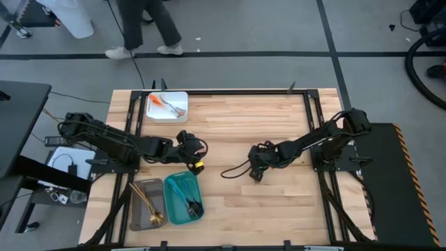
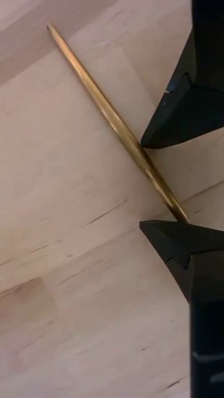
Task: Sort silverware by color (type)
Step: Put the gold fork into the black bin
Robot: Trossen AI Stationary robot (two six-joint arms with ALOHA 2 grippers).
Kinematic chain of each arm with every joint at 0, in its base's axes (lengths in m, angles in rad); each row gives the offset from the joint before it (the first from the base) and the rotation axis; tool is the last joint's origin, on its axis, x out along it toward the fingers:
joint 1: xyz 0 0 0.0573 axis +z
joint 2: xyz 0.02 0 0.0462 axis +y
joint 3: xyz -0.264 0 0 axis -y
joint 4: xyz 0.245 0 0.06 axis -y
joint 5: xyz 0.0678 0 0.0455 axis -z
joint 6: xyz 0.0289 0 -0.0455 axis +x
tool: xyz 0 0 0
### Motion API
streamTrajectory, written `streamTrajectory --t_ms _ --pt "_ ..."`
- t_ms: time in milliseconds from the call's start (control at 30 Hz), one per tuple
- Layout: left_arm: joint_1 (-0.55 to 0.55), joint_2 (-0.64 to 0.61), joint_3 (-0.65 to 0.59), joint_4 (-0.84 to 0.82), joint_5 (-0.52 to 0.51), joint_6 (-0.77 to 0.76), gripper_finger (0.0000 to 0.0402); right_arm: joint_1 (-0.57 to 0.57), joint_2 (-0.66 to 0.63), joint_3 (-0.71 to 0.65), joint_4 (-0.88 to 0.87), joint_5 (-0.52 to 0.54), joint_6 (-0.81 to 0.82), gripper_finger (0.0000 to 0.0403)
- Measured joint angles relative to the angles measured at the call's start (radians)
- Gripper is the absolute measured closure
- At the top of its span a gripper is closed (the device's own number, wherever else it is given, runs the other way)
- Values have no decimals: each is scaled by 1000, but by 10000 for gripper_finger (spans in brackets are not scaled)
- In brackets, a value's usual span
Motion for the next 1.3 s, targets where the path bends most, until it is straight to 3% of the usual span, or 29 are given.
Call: streamTrajectory --t_ms 267,767,1067,1300 --pt "-1 0 0 51 130 165 285 -2 -26 -3 7 -53 -98 232" --pt "-6 0 1 105 157 257 285 -3 -28 -4 20 -105 -158 378" --pt "-6 42 2 143 185 385 282 -3 -29 -8 77 -112 -200 378" --pt "-22 74 2 174 150 434 234 -2 -30 -9 169 -135 -222 377"
